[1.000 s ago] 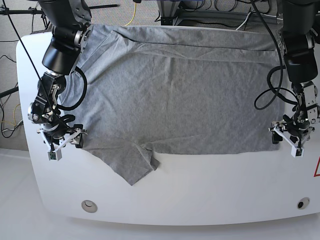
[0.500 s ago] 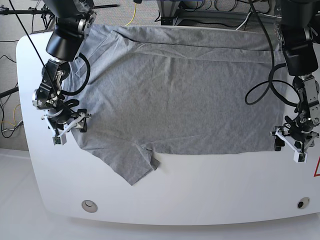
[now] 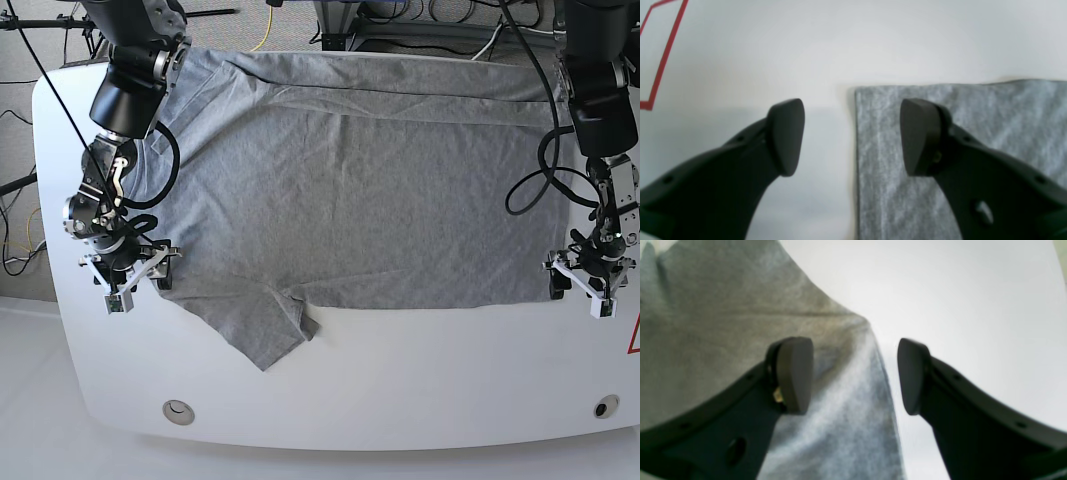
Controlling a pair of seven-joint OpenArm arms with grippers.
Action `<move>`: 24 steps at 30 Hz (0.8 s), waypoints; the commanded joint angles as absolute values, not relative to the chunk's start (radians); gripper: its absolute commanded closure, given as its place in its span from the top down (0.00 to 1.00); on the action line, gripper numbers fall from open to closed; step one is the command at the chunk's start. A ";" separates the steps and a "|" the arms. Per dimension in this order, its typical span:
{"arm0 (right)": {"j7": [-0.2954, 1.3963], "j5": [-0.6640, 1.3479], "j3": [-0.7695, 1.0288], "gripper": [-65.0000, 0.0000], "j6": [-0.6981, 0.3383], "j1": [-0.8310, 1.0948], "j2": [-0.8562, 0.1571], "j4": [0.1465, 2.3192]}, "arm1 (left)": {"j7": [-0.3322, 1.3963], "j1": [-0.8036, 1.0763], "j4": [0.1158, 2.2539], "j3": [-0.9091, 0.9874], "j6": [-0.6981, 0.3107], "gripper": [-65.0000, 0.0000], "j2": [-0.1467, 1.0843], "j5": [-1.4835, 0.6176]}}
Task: Fold the T-shirt properly
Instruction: 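Lower both grippers and close them on the shirt's hem corners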
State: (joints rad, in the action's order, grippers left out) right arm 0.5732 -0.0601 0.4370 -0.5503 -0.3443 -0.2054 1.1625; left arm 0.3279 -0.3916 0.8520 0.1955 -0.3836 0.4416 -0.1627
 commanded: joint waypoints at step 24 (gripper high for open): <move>0.490 -0.122 0.432 0.59 -0.542 -0.405 -0.229 1.020 | 0.304 -0.436 0.779 0.141 -0.387 0.65 0.468 -0.170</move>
